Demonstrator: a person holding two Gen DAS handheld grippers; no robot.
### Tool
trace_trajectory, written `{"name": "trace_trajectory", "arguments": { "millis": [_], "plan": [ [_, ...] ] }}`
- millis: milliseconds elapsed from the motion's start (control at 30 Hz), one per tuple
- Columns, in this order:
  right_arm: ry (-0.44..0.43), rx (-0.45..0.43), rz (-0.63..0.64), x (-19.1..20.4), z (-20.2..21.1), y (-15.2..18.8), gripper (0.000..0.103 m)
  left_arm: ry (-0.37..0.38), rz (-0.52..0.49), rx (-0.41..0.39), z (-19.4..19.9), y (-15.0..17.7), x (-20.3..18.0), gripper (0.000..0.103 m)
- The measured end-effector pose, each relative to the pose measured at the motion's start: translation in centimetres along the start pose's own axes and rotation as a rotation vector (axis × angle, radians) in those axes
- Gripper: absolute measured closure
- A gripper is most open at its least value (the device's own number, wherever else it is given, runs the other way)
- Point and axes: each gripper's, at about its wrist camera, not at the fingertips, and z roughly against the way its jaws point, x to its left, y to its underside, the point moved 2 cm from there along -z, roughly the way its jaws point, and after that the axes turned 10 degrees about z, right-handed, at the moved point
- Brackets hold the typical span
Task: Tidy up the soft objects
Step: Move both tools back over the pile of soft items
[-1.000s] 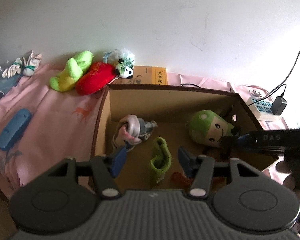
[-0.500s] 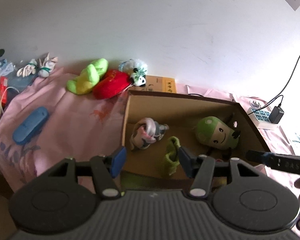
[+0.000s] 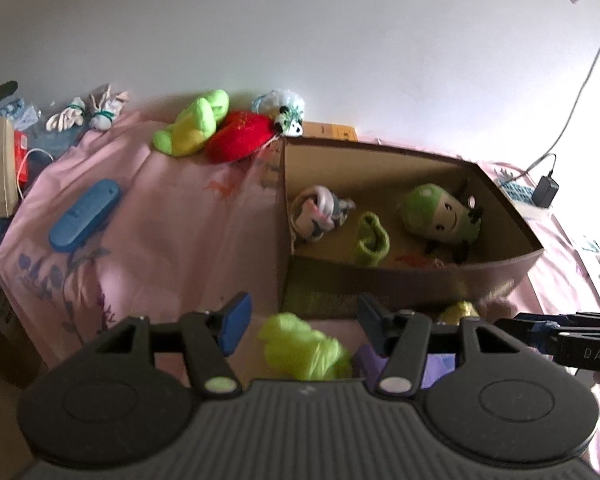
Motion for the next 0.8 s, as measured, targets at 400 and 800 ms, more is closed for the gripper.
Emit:
{"name": "trace_trajectory", "arguments": {
  "millis": [400,800],
  "plan": [
    [0.099,0.017,-0.076,0.5,2.0,4.5,0.079,0.063,-0.054,0.08,0.9,4.4,1.6,0.043],
    [0.221,0.029,-0.097,0.4,3.1,7.5,0.079,0.134,-0.138,0.143,0.7,8.1,1.7,0.041]
  ]
}}
